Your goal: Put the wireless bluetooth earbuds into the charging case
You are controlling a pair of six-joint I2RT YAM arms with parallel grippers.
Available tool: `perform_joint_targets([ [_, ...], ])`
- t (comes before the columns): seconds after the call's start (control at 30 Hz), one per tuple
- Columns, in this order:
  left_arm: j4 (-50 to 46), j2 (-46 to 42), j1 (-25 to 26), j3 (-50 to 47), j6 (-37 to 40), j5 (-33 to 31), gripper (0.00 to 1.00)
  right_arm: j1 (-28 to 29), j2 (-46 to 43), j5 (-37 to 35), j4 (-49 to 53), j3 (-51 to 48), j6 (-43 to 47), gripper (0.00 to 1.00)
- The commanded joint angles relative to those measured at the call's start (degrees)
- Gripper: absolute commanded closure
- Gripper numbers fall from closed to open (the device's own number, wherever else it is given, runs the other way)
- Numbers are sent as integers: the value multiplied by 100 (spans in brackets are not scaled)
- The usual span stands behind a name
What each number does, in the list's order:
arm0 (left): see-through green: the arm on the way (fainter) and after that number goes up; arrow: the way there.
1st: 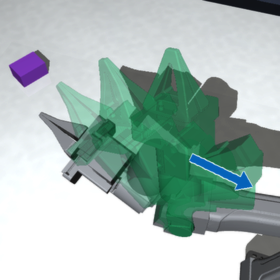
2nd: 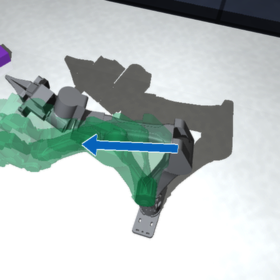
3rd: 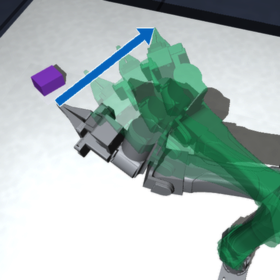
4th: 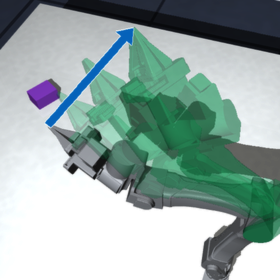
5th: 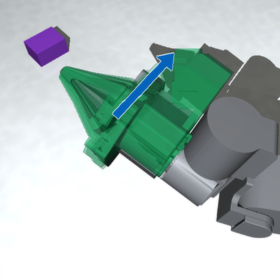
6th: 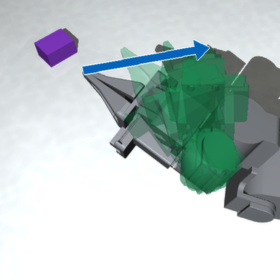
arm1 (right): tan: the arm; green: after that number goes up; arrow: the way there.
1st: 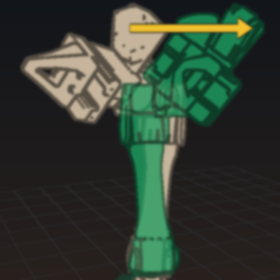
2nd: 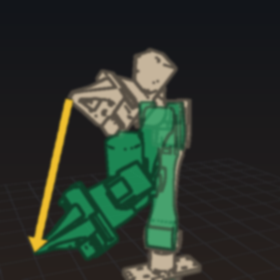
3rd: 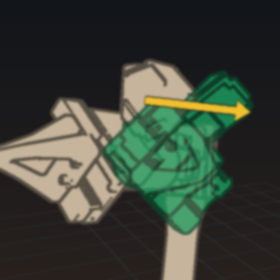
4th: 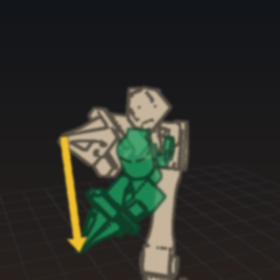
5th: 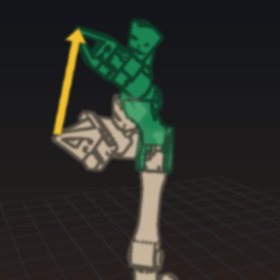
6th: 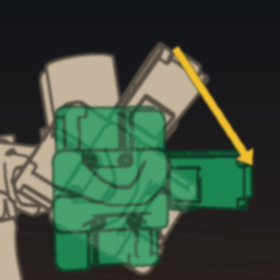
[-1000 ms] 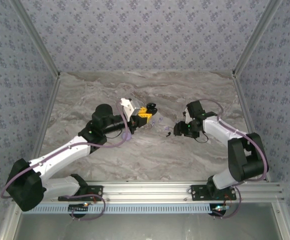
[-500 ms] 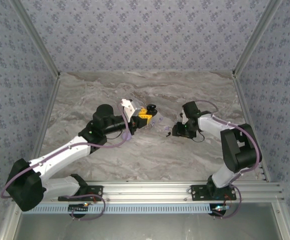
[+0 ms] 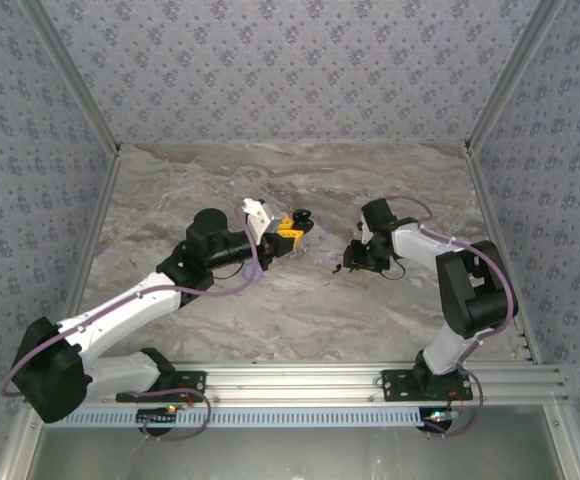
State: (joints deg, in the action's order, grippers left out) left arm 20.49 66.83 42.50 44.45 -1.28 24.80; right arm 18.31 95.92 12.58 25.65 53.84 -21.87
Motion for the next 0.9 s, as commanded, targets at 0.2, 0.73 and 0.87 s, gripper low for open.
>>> perform_joint_targets([
  [0.2, -57, -188, 30, 120, 137, -28, 100, 98, 292, -189, 169, 232, -29, 61],
  [0.73, -39, -276, 26, 22, 99, -81, 100, 181, -177, -315, 289, 240, 93, 76],
  [0.87, 153, -234, 30, -63, -32, -59, 100, 176, -732, -326, 343, 234, 164, 76],
])
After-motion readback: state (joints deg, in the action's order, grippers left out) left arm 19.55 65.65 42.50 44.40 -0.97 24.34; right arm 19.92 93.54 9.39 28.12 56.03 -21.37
